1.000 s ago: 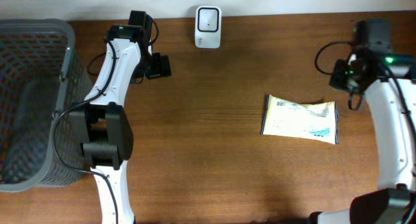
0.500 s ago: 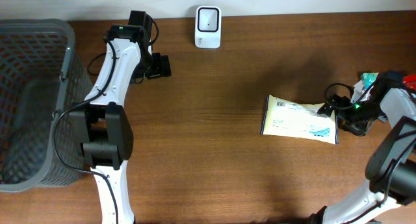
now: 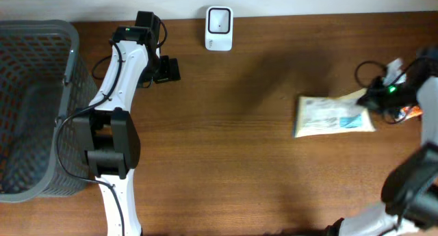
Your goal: Scan the item barcode
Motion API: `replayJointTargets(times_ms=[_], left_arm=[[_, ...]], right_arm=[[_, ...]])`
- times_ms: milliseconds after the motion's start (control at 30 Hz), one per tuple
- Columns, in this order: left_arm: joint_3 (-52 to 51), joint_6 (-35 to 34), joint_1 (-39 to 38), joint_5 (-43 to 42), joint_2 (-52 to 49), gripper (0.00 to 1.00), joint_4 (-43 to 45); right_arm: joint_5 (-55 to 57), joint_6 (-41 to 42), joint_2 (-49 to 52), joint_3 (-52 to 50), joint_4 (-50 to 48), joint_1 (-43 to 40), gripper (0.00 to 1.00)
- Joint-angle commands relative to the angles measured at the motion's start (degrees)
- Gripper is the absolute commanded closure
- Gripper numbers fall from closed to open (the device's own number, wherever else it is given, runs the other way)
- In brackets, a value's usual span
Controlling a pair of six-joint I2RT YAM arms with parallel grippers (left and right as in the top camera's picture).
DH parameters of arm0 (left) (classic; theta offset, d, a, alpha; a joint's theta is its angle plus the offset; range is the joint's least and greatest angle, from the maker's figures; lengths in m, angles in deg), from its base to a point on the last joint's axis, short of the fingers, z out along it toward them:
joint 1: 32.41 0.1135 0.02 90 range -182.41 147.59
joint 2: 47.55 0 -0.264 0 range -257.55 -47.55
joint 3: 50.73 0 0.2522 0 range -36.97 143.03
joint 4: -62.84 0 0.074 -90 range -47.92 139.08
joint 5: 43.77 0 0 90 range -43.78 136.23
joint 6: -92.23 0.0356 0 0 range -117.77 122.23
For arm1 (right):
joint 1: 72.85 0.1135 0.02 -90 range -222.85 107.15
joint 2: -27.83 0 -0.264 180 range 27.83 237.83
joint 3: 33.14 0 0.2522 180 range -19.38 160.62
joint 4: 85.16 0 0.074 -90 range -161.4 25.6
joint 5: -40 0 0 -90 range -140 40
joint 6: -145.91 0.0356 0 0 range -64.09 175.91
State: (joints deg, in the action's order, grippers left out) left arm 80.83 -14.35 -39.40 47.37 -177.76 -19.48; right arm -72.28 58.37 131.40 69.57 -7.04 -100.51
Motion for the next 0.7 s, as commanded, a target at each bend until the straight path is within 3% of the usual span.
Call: replayJointTargets(times_ms=[0,100,233,333,367,467,567,667], left_arm=[[0.0,-0.72,0.24,0.79,-0.72,0.01,-0.04],[0.0,-0.72,0.24,0.79,-0.72,0.01,-0.04],[0.0,-0.72,0.24,0.79,-0.72,0.01,-0.04],[0.0,-0.72,0.24,0.79,-0.72,0.01,-0.07],[0.0,-0.72,0.24,0.79,-0.72,0.01,-0.04],[0.0,-0.72,0.24,0.79,-0.72,0.01,-0.04],[0.0,-0.72,0.24,0.79,-0.72,0.01,-0.04],[0.0,-0.72,0.24,0.79,-0.72,0.01,-0.04]], right_arm=[[14.58,7.15,-8.87,5.4,3.89,0.76,0.96],[27.45,11.23,-11.91,5.66,4.81,6.91,0.96],[43.67,24.17,-6.62,0.7,5.03,24.74,0.96],[43.23,32.22,0.7,-1.16,3.34,38.82,0.96],[41.4,32.37,3.58,-1.16,-0.04,46.07,0.96],[39.67,32.59,4.85,-1.11,-5.05,55.84,0.96],[42.4,32.54,4.81,0.15,-5.57,58.31,0.96],[46.82,32.52,4.66,5.22,2.49,51.69,0.96]])
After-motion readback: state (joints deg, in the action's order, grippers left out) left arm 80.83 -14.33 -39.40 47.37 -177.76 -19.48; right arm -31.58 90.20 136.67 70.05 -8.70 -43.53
